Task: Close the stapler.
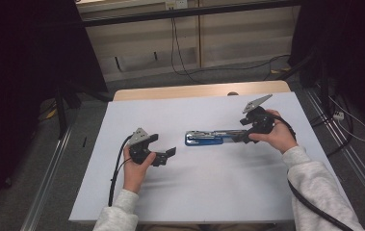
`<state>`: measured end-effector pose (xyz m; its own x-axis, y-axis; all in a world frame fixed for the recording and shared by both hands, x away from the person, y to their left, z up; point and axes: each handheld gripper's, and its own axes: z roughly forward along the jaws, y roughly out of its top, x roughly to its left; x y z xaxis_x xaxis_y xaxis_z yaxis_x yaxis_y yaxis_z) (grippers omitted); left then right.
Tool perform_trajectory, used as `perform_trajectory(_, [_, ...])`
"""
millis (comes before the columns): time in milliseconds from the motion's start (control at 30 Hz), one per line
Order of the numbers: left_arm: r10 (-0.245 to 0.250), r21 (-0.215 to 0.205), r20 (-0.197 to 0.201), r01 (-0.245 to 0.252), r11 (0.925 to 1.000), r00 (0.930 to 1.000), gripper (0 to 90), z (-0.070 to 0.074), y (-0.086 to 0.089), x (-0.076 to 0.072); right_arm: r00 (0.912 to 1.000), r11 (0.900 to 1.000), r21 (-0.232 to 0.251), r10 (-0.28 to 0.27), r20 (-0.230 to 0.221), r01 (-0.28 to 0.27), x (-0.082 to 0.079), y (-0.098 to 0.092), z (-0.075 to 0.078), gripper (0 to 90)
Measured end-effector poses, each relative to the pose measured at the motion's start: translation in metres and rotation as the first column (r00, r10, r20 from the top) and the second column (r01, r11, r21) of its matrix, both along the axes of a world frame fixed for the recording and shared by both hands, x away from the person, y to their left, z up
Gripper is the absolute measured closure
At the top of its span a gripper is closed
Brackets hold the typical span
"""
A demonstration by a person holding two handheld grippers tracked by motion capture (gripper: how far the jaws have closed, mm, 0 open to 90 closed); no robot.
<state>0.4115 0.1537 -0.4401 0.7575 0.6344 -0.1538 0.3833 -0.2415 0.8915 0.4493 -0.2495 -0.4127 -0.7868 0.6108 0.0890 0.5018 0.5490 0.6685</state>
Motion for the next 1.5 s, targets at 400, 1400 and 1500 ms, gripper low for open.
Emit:
perform_trajectory(400, [0.045,0.01,-0.039,-0.044,0.999,0.9982,7.2,-0.001,-0.014,0.018,0.9979,0.998,0.003,-0.063,0.01,0.063,-0.015,-0.018,-0.005,13.5])
perform_trajectory(1400, [0.091,0.109,-0.111,-0.079,0.9909,0.9896,84.4,-0.012,-0.038,0.037,0.9924,0.992,-0.028,-0.123,0.009,0.123,-0.03,-0.044,-0.011,70.0])
perform_trajectory(1500, [0.098,0.13,-0.118,-0.082,0.9881,0.9881,88.3,-0.014,-0.04,0.038,0.9923,0.991,-0.045,-0.124,-0.002,0.124,-0.029,-0.044,-0.018,78.0])
